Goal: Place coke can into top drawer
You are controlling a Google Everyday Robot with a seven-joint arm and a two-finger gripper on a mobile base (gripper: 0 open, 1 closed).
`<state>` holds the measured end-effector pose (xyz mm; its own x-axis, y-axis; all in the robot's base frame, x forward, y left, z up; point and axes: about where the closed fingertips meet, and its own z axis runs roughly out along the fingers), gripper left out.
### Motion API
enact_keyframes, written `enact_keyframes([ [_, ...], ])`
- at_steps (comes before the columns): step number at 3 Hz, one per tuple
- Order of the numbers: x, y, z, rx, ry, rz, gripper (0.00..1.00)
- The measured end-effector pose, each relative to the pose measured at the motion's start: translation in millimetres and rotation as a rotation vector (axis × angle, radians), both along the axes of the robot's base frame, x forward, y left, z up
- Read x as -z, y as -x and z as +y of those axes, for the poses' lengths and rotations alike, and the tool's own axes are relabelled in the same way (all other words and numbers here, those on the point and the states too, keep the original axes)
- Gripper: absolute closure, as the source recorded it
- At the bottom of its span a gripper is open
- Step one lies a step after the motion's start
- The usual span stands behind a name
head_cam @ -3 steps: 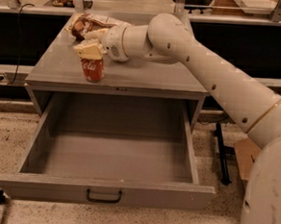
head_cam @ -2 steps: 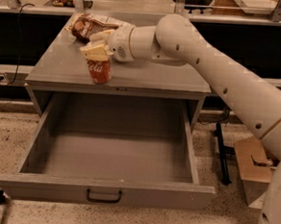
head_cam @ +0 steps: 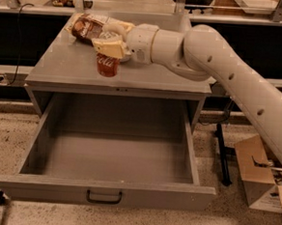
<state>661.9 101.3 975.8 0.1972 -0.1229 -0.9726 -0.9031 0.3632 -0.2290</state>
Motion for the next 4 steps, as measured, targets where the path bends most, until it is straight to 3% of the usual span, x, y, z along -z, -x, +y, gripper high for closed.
enact_keyframes([
  [1,-25.1,18.1,8.8,-0.030,-0.029,-0.072,1.00],
  [2,-24.9,18.4,10.0,-0.032,-0.030,-0.071,1.00],
  [3,-6.5,24.0,20.1,-0.042,-0.069,-0.044,1.00],
  [4,32.4,54.3,43.2,-0.132,-0.095,0.047,1.00],
])
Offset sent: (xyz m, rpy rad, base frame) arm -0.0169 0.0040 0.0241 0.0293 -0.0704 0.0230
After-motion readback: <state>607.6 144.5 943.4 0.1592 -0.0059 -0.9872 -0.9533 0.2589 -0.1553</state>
